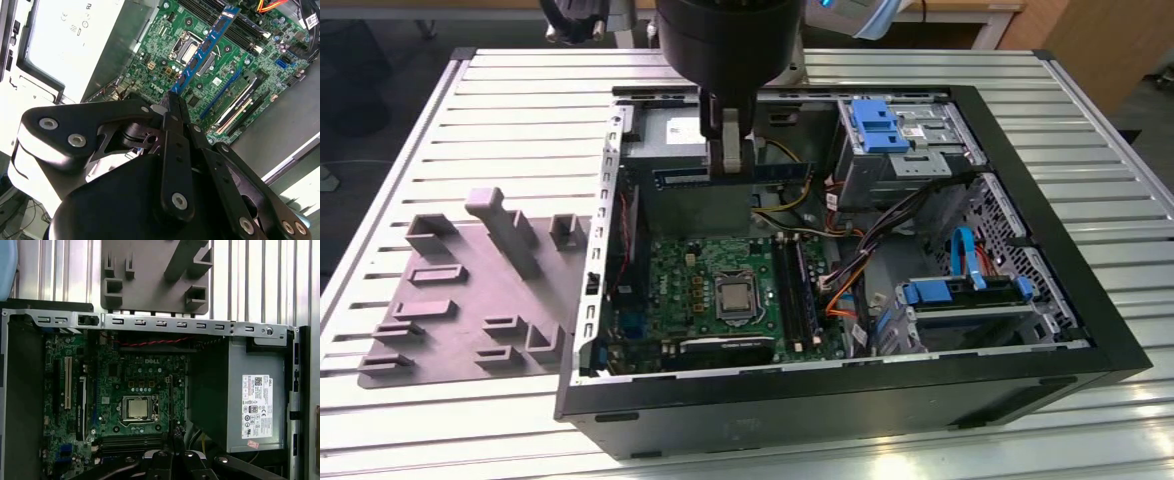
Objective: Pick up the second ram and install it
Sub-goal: 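Pick up the second ram and move it above second insertion slot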
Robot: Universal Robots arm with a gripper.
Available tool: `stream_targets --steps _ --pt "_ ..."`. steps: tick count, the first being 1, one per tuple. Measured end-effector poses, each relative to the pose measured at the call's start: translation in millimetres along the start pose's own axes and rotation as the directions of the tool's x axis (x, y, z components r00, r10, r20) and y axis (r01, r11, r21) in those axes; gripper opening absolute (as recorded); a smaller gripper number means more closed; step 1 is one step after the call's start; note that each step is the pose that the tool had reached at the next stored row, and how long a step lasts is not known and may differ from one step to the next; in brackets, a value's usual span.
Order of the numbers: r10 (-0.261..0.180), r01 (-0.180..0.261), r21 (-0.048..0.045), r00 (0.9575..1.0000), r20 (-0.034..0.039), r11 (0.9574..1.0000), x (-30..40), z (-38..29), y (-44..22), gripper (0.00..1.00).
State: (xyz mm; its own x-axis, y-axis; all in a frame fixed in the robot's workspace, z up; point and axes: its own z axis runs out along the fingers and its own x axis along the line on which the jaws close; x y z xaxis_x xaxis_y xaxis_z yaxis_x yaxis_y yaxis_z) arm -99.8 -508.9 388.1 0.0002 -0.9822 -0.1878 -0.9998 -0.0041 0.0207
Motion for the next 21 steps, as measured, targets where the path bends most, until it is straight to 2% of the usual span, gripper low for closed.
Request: stream_targets --steps 13,21 --pt "0.002 -0.002 -0.0001 1.0 -0.0018 1.0 0.6 3.4 -4.6 0.12" --pt "0.005 -0.005 -0.0006 0.9999 -0.0122 1.0 1.8 9.2 -5.4 0.12"
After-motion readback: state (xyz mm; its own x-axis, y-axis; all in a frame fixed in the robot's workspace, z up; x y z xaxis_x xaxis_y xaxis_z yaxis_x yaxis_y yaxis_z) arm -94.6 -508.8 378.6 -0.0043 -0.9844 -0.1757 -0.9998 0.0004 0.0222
